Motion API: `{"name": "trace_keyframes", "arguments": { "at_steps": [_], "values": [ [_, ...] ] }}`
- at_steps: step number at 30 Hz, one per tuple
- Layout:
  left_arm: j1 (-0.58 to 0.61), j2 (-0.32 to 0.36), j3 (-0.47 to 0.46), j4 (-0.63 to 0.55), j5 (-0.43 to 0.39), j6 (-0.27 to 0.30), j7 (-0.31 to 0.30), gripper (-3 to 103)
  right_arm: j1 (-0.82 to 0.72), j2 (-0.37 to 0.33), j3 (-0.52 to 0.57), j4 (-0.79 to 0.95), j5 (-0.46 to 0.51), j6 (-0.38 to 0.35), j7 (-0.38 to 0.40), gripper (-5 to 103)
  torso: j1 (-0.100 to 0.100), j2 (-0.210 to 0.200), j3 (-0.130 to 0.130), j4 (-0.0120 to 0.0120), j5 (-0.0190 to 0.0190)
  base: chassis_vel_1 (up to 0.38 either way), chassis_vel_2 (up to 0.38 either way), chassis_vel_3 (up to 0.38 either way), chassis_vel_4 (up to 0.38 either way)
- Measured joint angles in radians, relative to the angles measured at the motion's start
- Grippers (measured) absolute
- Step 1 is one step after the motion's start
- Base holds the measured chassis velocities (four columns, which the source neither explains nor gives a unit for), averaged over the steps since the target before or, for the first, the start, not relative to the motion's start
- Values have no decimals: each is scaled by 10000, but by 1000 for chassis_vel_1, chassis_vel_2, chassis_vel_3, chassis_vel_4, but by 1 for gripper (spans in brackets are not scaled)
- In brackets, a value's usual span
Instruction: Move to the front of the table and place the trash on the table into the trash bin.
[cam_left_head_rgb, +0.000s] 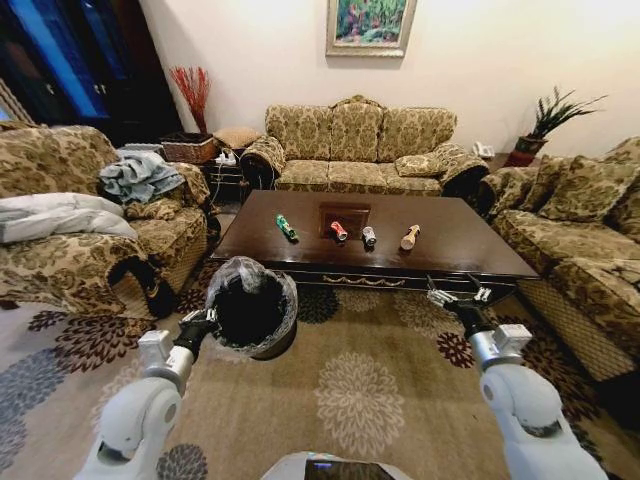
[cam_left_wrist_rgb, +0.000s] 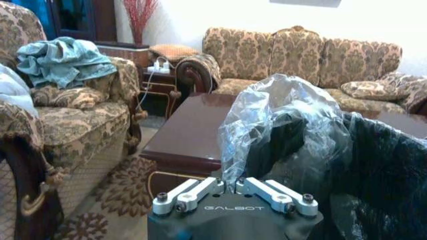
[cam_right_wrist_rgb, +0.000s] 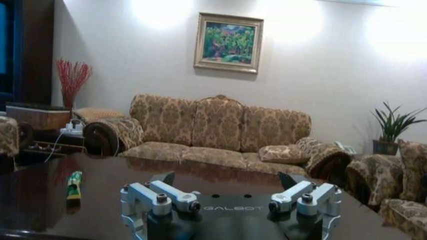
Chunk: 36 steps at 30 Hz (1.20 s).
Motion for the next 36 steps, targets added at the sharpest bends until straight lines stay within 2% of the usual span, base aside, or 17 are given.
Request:
{"name": "trace_keyframes", "arguments": {
  "at_steps": [8,18,36],
  "values": [
    [107,-189,86,-239,25,-9,50,3,-164,-224,142,-206,181,153,-17,100,155,378,217,0,2,0,0,0,0],
    [252,-273,31,-258,173,-430,424,3,-392,-182,120,-82,-97,214,-102,100,350,827,474,0,1,0,0,0,0],
    [360,-340,216,-411,527,-501,406,3,-304,-289,83,-200,-174,145,-153,100,336,796,457,-1,1,-31,29,22,-33]
  ]
}}
